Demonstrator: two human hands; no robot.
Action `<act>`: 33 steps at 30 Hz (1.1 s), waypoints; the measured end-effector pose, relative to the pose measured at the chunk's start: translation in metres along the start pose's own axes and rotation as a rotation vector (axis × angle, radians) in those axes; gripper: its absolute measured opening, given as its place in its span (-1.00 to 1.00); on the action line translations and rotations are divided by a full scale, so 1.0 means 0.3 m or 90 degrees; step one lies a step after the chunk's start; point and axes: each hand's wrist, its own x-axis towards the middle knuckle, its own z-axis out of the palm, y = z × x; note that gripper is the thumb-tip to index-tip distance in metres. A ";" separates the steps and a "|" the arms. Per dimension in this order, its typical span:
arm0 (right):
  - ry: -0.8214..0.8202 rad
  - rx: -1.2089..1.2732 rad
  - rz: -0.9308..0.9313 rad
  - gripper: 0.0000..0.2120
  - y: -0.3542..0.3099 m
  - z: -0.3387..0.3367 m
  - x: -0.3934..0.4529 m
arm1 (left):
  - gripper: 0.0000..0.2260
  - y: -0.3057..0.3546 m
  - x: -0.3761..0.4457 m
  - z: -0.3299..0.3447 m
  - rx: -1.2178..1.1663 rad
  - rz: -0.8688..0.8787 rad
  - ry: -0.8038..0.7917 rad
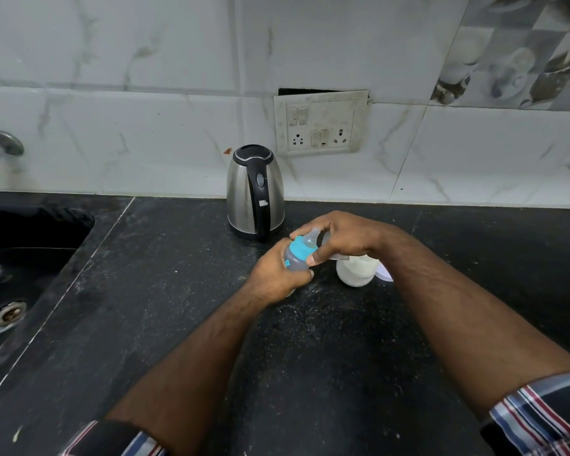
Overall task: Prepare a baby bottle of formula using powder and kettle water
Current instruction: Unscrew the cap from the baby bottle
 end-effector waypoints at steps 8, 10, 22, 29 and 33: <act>0.108 -0.046 0.023 -0.74 -0.009 0.008 0.022 | -0.43 0.001 -0.002 0.010 0.009 0.011 -0.002; 0.081 -0.002 0.010 -0.56 -0.011 -0.004 0.008 | -0.43 -0.001 0.000 0.010 0.009 0.008 0.004; 0.207 0.003 0.015 -0.73 -0.004 0.023 0.009 | -0.42 -0.015 0.004 0.021 0.042 -0.001 0.003; 0.049 -0.092 0.036 -0.58 -0.028 0.021 -0.004 | -0.53 0.000 -0.007 0.019 0.083 0.022 -0.004; 0.003 -0.058 0.069 -0.57 -0.017 0.020 0.000 | -0.54 0.008 -0.013 0.023 0.143 0.034 -0.009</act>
